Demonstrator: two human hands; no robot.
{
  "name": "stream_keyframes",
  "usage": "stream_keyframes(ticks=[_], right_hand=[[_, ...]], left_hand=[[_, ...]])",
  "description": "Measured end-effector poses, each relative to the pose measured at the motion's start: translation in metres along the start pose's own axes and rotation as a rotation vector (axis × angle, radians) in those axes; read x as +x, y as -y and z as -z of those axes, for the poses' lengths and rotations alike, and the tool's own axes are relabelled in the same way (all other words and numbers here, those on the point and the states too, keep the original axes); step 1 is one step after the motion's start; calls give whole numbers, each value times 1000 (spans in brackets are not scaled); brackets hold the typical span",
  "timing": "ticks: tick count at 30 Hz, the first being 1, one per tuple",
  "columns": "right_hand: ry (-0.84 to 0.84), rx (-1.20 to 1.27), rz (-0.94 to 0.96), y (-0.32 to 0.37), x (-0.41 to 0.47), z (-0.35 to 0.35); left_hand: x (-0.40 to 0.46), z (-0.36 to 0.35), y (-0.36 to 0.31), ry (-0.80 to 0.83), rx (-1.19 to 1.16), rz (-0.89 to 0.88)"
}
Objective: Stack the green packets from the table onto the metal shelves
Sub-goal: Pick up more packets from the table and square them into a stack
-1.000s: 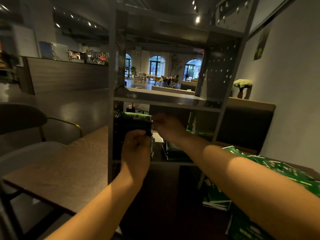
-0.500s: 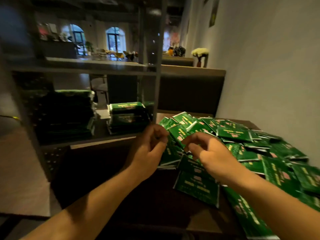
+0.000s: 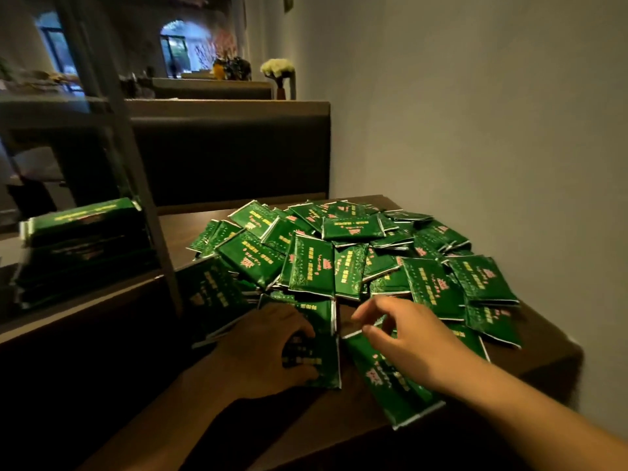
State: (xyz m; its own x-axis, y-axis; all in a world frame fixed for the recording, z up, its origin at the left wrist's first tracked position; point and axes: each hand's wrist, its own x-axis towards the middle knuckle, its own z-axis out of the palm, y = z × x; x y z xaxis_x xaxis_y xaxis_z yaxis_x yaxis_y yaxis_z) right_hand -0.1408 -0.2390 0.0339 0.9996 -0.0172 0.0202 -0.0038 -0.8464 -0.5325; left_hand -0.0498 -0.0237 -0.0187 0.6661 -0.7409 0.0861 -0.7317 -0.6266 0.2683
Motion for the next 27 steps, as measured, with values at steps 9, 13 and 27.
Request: stream_keyframes(ticks=[9, 13, 27], right_hand=[[122, -291, -215, -20, -23, -14], [99, -282, -231, -22, -20, -22], [-196, 204, -264, -28, -8, -41]], left_hand=[[24, 9, -21, 274, 43, 121], [28, 14, -27, 319, 20, 244], [19, 15, -14, -90, -870, 161]])
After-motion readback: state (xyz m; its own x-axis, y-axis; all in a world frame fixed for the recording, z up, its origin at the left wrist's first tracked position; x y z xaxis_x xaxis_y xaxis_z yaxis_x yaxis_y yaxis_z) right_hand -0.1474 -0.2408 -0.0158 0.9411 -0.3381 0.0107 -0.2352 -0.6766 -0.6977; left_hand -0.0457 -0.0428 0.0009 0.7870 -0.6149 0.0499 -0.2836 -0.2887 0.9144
